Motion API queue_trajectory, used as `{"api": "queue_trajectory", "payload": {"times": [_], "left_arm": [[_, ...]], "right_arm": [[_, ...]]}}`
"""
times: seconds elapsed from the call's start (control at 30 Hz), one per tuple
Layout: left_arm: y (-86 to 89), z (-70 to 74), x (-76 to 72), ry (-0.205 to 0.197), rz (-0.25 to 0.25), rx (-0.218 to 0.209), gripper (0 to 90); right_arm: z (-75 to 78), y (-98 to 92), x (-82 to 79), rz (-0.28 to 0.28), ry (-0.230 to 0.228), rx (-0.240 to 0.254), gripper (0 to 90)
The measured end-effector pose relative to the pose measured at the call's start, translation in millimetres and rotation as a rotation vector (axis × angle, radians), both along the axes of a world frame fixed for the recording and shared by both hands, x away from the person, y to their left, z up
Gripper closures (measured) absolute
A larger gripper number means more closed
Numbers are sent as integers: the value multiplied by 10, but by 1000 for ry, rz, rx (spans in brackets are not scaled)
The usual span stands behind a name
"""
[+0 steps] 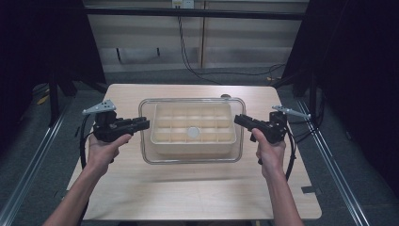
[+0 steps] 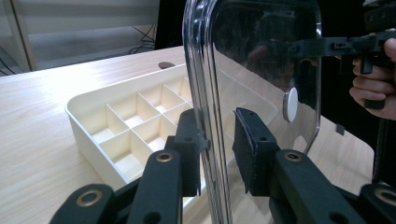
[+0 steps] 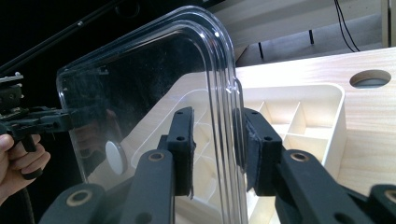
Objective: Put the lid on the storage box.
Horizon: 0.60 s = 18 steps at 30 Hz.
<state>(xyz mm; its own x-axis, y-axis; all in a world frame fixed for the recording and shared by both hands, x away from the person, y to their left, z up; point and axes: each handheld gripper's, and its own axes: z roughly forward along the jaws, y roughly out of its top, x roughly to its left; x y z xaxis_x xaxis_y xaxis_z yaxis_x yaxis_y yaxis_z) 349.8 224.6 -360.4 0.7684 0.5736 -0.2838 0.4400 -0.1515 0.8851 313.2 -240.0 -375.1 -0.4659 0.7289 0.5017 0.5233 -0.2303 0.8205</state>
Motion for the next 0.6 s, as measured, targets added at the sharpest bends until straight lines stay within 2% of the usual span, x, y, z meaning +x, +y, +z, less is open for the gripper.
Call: {"api": "queue_trajectory", "payload": {"times": [0.37,0.6], "left_arm": [[-16,65,129,-8,16,1,715],[-17,124,197,-19,22,7,713]], "right_arm": [[118,11,135,-13,-10,-10,676],[148,11,221,-14,-10,1,675]]}}
